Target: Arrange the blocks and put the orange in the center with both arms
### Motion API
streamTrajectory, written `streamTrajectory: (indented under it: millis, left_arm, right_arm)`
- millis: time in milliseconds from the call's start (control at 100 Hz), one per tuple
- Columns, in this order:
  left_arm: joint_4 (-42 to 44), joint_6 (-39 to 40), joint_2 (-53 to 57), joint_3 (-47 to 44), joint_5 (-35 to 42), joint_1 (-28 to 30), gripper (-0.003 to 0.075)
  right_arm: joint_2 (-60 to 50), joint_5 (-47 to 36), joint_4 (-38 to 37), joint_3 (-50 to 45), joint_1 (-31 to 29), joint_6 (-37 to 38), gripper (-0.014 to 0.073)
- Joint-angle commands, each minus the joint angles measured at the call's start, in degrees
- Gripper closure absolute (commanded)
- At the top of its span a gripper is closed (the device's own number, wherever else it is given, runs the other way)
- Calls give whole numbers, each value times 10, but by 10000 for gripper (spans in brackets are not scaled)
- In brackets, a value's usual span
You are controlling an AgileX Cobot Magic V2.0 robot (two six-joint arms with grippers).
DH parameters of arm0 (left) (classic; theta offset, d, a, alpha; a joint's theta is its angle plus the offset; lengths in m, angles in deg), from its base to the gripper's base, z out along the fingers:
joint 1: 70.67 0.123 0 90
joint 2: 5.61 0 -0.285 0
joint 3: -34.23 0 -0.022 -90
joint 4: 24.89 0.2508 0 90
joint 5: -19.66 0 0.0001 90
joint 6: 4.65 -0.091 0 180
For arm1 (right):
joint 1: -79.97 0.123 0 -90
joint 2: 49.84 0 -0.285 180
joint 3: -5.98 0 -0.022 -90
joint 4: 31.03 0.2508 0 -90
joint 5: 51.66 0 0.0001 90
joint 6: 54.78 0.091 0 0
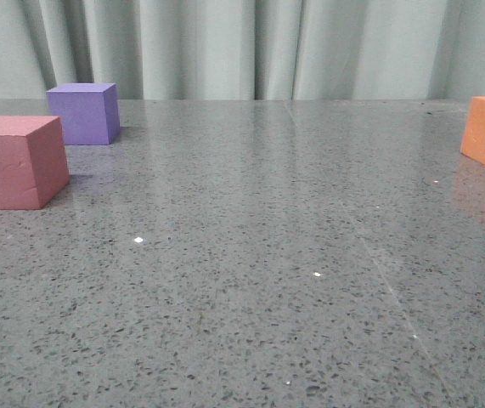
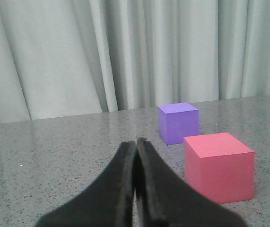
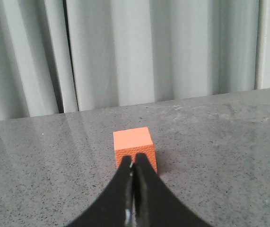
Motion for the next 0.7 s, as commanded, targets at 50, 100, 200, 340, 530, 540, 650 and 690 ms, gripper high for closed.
streamTrajectory:
  millis: [50, 100, 200, 340, 530, 540, 650, 690]
  left_arm:
    - [-2, 4, 19, -31, 43, 1, 739]
    - [-2, 4, 19, -31, 43, 1, 739]
    - [-2, 4, 19, -31, 43, 1, 739]
    - [-2, 4, 19, -31, 43, 1, 739]
    - [-2, 4, 19, -31, 43, 1, 739]
    - [-2, 4, 19, -31, 43, 1, 739]
    - [-2, 4, 19, -31, 43, 1, 739]
    - [-2, 4, 19, -31, 43, 1, 739]
  right_arm:
    - [107, 57, -1, 111, 3, 0, 661]
    - [150, 80, -1, 147, 3, 0, 661]
    - [241, 129, -1, 228, 3, 0, 661]
    - [365, 179, -1, 328, 3, 0, 661]
    - [480, 192, -1, 402, 3, 0, 661]
    - [489, 192, -1, 404, 3, 0, 661]
    - [526, 187, -1, 409, 3, 0, 661]
    - [535, 187, -1, 409, 3, 0, 658]
